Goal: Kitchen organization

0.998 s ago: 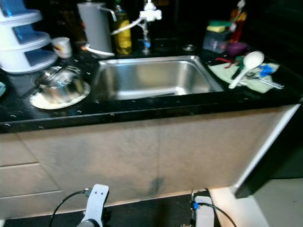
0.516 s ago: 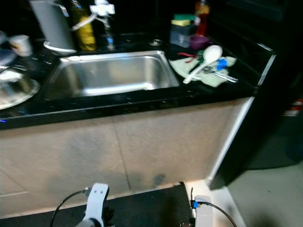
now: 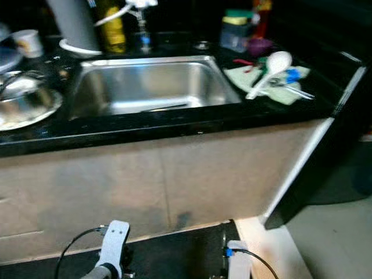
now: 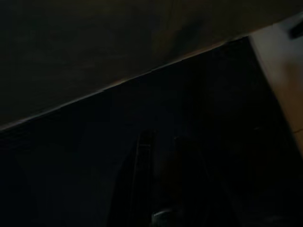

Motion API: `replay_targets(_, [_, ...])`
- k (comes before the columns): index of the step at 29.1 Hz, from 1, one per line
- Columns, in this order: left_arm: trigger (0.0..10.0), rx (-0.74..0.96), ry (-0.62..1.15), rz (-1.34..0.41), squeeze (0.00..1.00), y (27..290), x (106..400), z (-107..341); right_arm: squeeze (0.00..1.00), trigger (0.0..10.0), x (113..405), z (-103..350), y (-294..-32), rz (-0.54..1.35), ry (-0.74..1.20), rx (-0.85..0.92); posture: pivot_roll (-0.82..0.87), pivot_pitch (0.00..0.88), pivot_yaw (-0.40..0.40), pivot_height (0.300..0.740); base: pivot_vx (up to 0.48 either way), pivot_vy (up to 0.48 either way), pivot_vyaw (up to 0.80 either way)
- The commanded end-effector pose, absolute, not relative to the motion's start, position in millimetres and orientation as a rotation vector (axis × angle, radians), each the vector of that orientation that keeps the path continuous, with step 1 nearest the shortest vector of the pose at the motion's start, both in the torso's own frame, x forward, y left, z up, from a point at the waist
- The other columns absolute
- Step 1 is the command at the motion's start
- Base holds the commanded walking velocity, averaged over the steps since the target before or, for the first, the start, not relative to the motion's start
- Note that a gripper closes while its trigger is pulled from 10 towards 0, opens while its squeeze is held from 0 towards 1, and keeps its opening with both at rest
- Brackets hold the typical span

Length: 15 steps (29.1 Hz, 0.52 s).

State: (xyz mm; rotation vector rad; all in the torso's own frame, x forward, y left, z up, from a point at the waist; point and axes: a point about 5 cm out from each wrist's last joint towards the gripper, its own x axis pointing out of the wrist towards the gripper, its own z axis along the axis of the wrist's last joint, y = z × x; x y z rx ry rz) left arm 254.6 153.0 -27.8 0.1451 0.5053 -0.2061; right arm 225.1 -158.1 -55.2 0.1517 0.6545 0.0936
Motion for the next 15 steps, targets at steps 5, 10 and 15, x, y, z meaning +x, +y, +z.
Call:
replay_targets(5, [10.0,0.196,0.155,-0.336,0.0,132,271,28,0.0,10.0,257,-5,-144,0.326,0.301,0.369,-0.04,0.125,-0.017,0.74,0.0,0.0,0.0])
replay_targets(10, [10.0,0.153,-0.03,-0.352,0.0,134,282,76,0.0,10.0,269,50,-132,0.594,0.137,0.467,-0.03,0.124,-0.016,0.74,0.0,0.0,0.0])
replay_targets(15, [10.0,0.075,-0.214,-0.364,0.0,143,300,140,0.0,10.0,283,134,-145,0.818,-0.063,0.508,-0.04,0.118,-0.015,0.74,0.0,0.0,0.0])
